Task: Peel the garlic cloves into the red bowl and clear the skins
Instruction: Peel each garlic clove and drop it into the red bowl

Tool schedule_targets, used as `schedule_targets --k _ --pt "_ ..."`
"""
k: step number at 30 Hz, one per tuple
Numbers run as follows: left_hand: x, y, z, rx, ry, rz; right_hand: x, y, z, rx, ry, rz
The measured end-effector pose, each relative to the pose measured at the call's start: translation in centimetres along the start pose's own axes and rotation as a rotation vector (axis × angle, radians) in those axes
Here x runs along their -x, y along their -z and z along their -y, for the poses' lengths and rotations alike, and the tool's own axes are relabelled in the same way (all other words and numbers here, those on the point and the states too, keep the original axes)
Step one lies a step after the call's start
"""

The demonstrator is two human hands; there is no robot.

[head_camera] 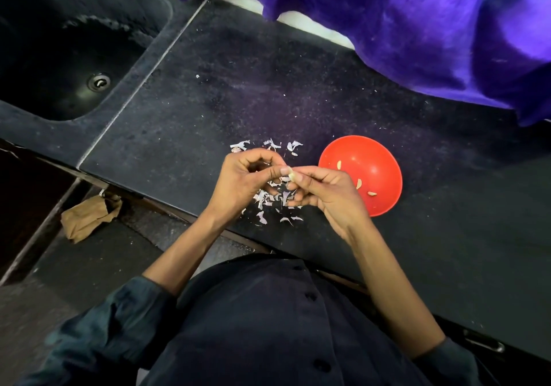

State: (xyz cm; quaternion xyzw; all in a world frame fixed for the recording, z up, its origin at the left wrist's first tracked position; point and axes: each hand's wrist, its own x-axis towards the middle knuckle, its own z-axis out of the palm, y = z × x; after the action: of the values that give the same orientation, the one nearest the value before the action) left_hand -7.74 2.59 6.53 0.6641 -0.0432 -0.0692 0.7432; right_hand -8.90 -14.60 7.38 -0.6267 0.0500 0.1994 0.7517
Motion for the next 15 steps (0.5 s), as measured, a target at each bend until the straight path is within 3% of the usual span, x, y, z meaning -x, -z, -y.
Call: schedule_targets --k 6,15 --pt "-0.03 0.02 0.04 -0.051 -0.010 -0.023 -0.02 -0.16 0.34 0.116 0.032 -0.035" --pt "0.02 0.21 0.31 -0.310 -0.107 0.002 0.02 -0.47 0.50 0.145 0.018 -0.058"
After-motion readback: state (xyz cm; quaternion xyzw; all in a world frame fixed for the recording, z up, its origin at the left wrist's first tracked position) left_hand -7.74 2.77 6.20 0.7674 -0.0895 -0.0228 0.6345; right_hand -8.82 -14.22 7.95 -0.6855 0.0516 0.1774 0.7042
